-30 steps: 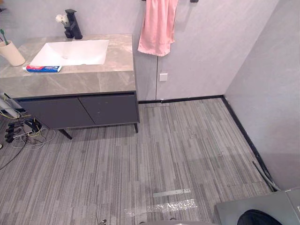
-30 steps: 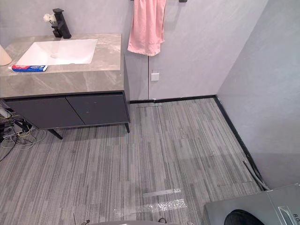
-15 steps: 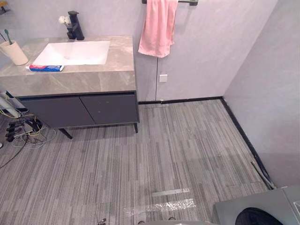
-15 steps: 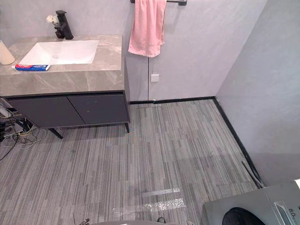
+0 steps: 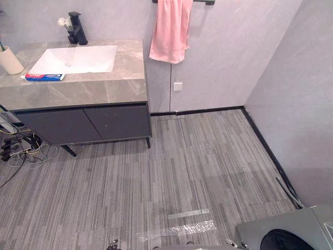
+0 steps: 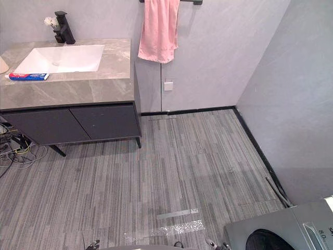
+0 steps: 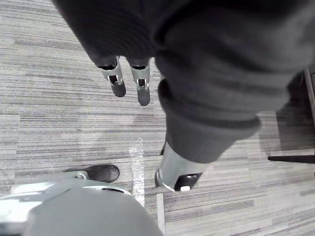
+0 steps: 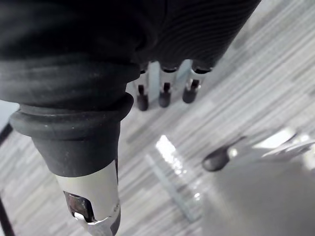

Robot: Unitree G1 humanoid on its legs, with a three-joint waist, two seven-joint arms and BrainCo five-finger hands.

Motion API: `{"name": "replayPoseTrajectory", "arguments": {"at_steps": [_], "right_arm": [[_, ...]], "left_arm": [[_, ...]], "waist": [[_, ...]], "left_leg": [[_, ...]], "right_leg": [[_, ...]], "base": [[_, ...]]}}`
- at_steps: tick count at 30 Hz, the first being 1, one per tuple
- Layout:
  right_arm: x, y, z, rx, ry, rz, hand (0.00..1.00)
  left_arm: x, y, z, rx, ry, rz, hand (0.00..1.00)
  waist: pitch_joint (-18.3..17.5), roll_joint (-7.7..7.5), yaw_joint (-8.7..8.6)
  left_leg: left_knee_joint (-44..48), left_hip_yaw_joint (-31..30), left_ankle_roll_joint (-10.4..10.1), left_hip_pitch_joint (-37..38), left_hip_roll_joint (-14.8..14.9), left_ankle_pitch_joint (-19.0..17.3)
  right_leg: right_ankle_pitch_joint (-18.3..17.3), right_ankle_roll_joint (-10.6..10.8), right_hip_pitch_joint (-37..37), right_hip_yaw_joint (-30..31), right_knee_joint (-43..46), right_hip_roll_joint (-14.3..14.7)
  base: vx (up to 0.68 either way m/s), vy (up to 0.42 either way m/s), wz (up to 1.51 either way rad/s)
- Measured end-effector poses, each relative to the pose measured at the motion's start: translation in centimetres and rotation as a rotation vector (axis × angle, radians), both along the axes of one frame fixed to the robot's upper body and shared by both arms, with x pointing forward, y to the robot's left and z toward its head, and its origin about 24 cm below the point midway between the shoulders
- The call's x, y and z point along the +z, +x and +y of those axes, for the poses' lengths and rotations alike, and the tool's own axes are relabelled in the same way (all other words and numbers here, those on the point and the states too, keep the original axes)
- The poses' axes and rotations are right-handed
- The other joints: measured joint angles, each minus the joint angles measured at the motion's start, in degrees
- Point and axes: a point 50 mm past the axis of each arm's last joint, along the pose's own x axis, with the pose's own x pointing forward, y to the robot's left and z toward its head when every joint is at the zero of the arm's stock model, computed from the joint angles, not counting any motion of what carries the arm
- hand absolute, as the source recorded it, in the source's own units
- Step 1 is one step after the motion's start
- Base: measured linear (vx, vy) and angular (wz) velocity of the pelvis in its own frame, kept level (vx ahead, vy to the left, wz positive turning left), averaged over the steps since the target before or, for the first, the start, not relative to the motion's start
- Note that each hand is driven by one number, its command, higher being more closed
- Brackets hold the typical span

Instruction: Organize washtable

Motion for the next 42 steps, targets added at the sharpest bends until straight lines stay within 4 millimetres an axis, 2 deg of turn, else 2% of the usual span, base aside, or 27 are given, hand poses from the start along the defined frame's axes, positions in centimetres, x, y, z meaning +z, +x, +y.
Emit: {"name": "replayPoseTrajectory", "arguments": {"at_steps": [3, 13, 15, 16, 17, 18, 19, 22, 24, 25, 26, 27, 28, 29, 30, 31, 32, 33, 34, 35, 38, 39, 40, 42], "right_arm": [[0.3, 1.4, 0.3, 0.031, -0.013, -0.035, 0.0], [0.4, 2.1, 0.5, 0.035, -0.008, -0.049, 0.0], [0.5, 2.8, 0.5, 0.035, -0.009, -0.067, 0.0], [0.7, 4.0, 0.5, 0.025, -0.007, -0.097, 0.0], [0.8, 4.1, 0.5, 0.021, -0.006, -0.102, 0.0], [0.9, 4.4, 0.5, 0.018, -0.005, -0.11, 0.0], [0.8, 4.4, 0.5, -0.022, 0.006, -0.115, 0.0], [0.9, 4.4, 0.4, -0.049, 0.011, -0.119, 0.0], [0.8, 4.1, 0.1, -0.094, 0.011, -0.116, 0.0], [0.8, 3.9, 0.0, -0.103, 0.009, -0.11, 0.0], [0.6, 3.0, -0.1, -0.125, 0.007, -0.087, 0.0], [0.3, 1.9, 0.0, -0.138, 0.01, -0.056, 0.0], [0.2, 1.3, 0.1, -0.145, 0.014, -0.038, 0.0], [0.0, 0.3, 0.0, -0.189, 0.02, -0.02, 0.0], [0.0, -0.4, -0.6, -0.237, 0.013, -0.017, 0.0], [0.0, -0.5, -0.6, -0.257, 0.012, -0.016, 0.0], [0.1, -0.3, -0.5, -0.287, 0.017, -0.026, 0.0], [0.0, -0.5, -0.4, -0.291, 0.023, -0.02, 0.0], [0.0, -0.6, -0.3, -0.287, 0.034, -0.009, 0.0], [-0.4, -1.4, 0.0, -0.383, 0.116, 0.028, 0.0], [-0.5, -2.2, -0.1, -0.477, 0.139, 0.075, 0.0], [-0.6, -2.2, -0.1, -0.48, 0.133, 0.085, 0.0], [-0.6, -3.2, -0.2, -0.458, 0.108, 0.121, 0.0], [-0.6, -4.5, -0.4, -0.403, 0.077, 0.156, 0.0]], "left_arm": [[0.1, 0.6, -0.1, -0.011, 0.003, -0.021, 0.0], [0.2, 1.3, -0.1, -0.006, -0.001, -0.04, 0.0], [0.3, 2.0, -0.1, 0.002, -0.004, -0.058, 0.0], [0.5, 2.9, -0.1, 0.007, -0.006, -0.084, 0.0], [0.6, 3.1, -0.1, 0.009, -0.006, -0.089, 0.0], [0.7, 3.9, -0.1, 0.004, -0.006, -0.108, 0.0], [0.9, 4.5, 0.0, 0.001, -0.004, -0.121, 0.0], [1.0, 4.9, 0.2, 0.012, 0.002, -0.129, 0.0], [1.0, 4.9, 0.3, 0.042, 0.004, -0.133, 0.0], [1.0, 4.9, 0.4, 0.048, 0.004, -0.134, 0.0], [1.0, 4.9, 0.5, 0.073, 0.001, -0.138, 0.0], [1.0, 4.8, 0.5, 0.114, -0.006, -0.145, 0.0], [1.1, 4.9, 0.5, 0.137, -0.01, -0.152, 0.0], [1.1, 4.7, 0.5, 0.197, -0.019, -0.164, 0.0], [0.8, 3.8, 0.3, 0.265, -0.033, -0.154, 0.0], [0.9, 3.8, 0.6, 0.301, -0.029, -0.163, 0.0], [1.0, 4.0, 0.5, 0.379, -0.046, -0.193, 0.0], [1.0, 4.1, -0.2, 0.431, -0.078, -0.215, 0.0], [1.0, 4.1, -0.6, 0.446, -0.093, -0.219, 0.0], [1.0, 4.0, -1.0, 0.459, -0.105, -0.232, 0.0], [1.0, 4.3, -1.4, 0.473, -0.121, -0.245, 0.0], [1.1, 4.3, -1.4, 0.479, -0.122, -0.251, 0.0], [1.2, 4.8, -1.2, 0.473, -0.122, -0.273, 0.0], [1.3, 5.0, -1.1, 0.474, -0.123, -0.279, 0.0]], "waist": [[-0.03, 0.04, 0.05], [-0.15, 0.13, 0.1], [0.39, 0.16, 0.14], [2.64, 0.03, 0.09], [3.13, 0.02, 0.03], [5.36, 0.13, -0.24], [6.64, 0.19, -0.2], [6.94, -0.16, -0.13], [7.11, -0.15, -0.27], [7.21, -0.37, -0.38], [7.57, -1.2, -0.74], [7.12, -1.9, -0.96], [7.05, -1.98, -1.12], [6.89, -1.08, -1.79], [5.86, 0.88, -1.92], [5.8, 1.24, -1.74], [5.77, 1.18, -1.52], [5.71, 1.26, -1.34], [5.67, 1.39, -1.11], [5.62, 1.84, -1.02], [5.93, 2.55, -0.96], [5.95, 2.58, -0.77], [6.11, 2.44, 0.42], [6.26, 2.54, 0.67]], "left_leg": [[0.1, 0.64, 0.02, -0.54, 0.01, 0.01], [0.22, 2.78, 0.09, -3.32, -0.17, 0.0], [1.2, 4.01, 0.69, -4.67, 0.14, -0.44], [2.37, 5.64, 1.24, -4.87, 0.45, -1.18], [2.42, 5.78, 1.24, -4.7, 0.46, -1.2], [2.37, 6.02, 1.67, -3.34, 0.85, -1.47], [2.73, 6.78, 1.42, -2.57, 0.91, -2.26], [4.18, 7.82, -0.49, -2.52, 2.72, -4.26], [5.35, 8.2, -3.19, -1.9, 5.54, -6.26], [5.48, 8.26, -3.92, -1.22, 6.05, -6.73], [5.73, 8.22, -5.45, 0.11, 6.56, -7.85], [6.36, 7.86, -7.06, 1.29, 7.12, -9.45], [6.77, 7.83, -7.8, 1.77, 7.67, -10.26], [8.16, 7.93, -9.16, 2.58, 10.25, -11.65], [12.13, 8.35, -10.98, 2.49, 14.44, -12.65], [16.45, 8.77, -10.89, 0.86, 16.3, -12.56], [27.36, 8.89, -7.67, -3.07, 19.17, -10.13], [38.54, 8.0, -0.81, -7.06, 21.31, -4.07], [43.92, 6.83, 0.36, -8.84, 22.33, -1.15], [53.58, 5.17, 0.22, -11.84, 22.9, -0.92], [65.45, 2.62, -1.38, -18.84, 21.38, -2.0], [65.86, 2.28, -1.38, -20.58, 21.06, -2.0], [63.04, 1.31, -2.85, -26.1, 19.18, -2.98], [57.86, 0.84, -3.47, -29.54, 17.3, -3.88]], "right_leg": [[0.38, -0.14, -0.85, 0.42, 0.04, 0.02], [0.7, 0.21, -4.88, 3.16, 1.31, 0.15], [-0.09, 0.48, -7.86, 3.98, 4.71, 0.61], [-3.32, 1.69, -12.85, 4.34, 14.49, 1.21], [-3.68, 1.97, -13.61, 4.14, 16.37, 1.25], [-5.21, 3.09, -16.14, 2.7, 22.39, 1.2], [-6.91, 1.96, -18.35, -0.85, 25.24, -0.48], [-6.45, 2.64, -22.06, -4.72, 23.21, -3.41], [-4.64, 4.03, -24.48, -7.43, 18.88, -5.16], [-3.7, 4.09, -24.68, -8.06, 17.69, -5.78], [-2.68, 4.31, -24.84, -8.26, 16.91, -7.33], [-2.06, 3.45, -25.67, -8.17, 18.73, -8.94], [-2.18, 3.32, -26.16, -8.15, 20.58, -9.29], [-2.28, 3.32, -27.13, -8.87, 25.11, -8.66], [-3.96, 2.36, -27.05, -10.77, 28.48, -5.57], [-5.04, 0.97, -27.21, -11.29, 30.13, -4.57], [-6.84, -1.47, -26.52, -11.77, 32.14, -3.38], [-7.95, -3.25, -23.77, -11.59, 31.32, -2.33], [-8.36, -3.92, -21.75, -11.19, 30.06, -1.71], [-8.58, -4.29, -17.5, -9.97, 27.25, -0.53], [-8.58, -4.29, -7.48, -5.48, 18.93, 0.31], [-8.6, -4.26, -5.61, -4.84, 17.37, 0.28], [-9.97, -3.6, 0.34, -3.29, 12.56, -0.46], [-11.24, -2.89, 3.73, -3.4, 11.19, -0.99]], "base": [[-0.08, -0.034, -0.09], [0.01, -0.02, -0.15], [0.01, -0.014, -0.38], [-0.01, -0.017, -0.4], [-0.04, -0.031, -0.36], [-0.08, -0.02, -0.21], [-0.07, -0.009, -0.25], [0.04, -0.023, -0.31], [0.17, -0.087, -0.19], [0.29, -0.159, 0.0], [0.34, -0.224, 0.15], [0.43, -0.297, 0.22], [0.44, -0.341, 0.29], [0.57, -0.373, 0.22], [0.6, -0.359, 0.12], [0.63, -0.388, -0.11], [0.61, -0.424, -0.23], [0.61, -0.453, -0.26], [0.62, -0.439, -0.47], [0.57, -0.386, -0.69], [0.57, -0.266, -0.94], [0.51, -0.043, -1.11], [0.4, 0.023, -0.78], [0.35, 0.097, -0.39]]}}
